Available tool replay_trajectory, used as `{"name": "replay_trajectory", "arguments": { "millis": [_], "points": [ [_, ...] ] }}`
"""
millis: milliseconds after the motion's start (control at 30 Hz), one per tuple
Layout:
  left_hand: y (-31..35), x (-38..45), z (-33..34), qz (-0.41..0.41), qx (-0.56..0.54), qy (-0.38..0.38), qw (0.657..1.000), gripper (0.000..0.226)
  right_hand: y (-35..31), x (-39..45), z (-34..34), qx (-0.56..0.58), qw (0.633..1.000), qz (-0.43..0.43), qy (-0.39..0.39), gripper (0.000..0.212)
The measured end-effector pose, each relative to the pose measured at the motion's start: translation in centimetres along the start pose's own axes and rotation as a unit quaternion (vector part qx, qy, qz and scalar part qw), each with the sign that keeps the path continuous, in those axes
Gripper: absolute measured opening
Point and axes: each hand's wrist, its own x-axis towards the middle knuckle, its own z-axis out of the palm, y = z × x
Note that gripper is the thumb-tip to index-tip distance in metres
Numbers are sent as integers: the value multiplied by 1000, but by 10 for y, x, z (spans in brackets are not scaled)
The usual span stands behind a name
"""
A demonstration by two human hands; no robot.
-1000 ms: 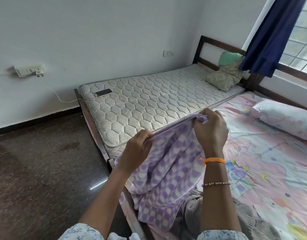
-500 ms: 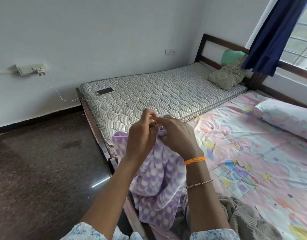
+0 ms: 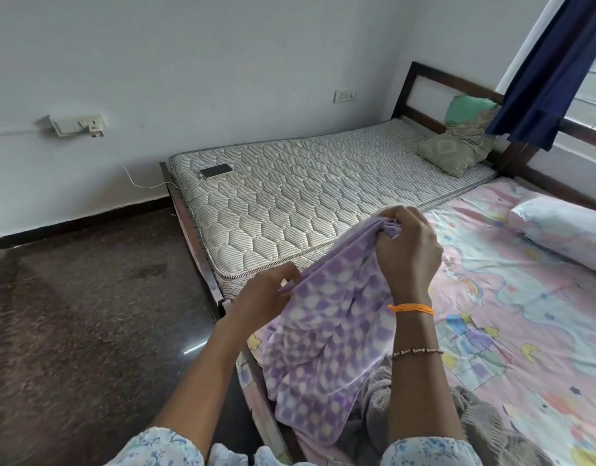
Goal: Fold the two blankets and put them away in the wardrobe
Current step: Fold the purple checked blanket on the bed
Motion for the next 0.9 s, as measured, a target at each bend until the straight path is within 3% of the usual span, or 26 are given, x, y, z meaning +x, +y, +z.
{"name": "replay_trajectory", "arguments": {
  "millis": [200, 333, 433, 567, 633, 700, 767, 900],
  "points": [
    [-14, -12, 11, -43, -50, -84, 994, 16, 2, 4, 1, 24, 998, 48, -13, 21],
    [-3, -8, 5, -97, -115, -62, 987, 16, 5, 24, 30, 54, 989, 91, -108, 30],
    [1, 0, -3, -176, -209, -18, 962, 16, 13, 33, 52, 105, 969, 174, -142, 56],
    [5, 5, -11, -273, -384, 34, 881, 22, 19, 28, 74, 233, 914, 290, -158, 69],
    [8, 6, -11, -288, -412, 47, 863, 21, 16, 20, 82, 322, 859, 345, -201, 57],
    [12, 8, -9, -292, -423, 58, 856, 22, 6, 7, 85, 361, 831, 349, -240, 41],
    [17, 10, -5, -301, -421, 61, 853, 25, -2, -10, 91, 356, 840, 317, -258, 32],
    [21, 12, 1, -315, -432, 90, 840, 24, -17, -43, 91, 250, 910, 203, -261, 11]
  ]
}}
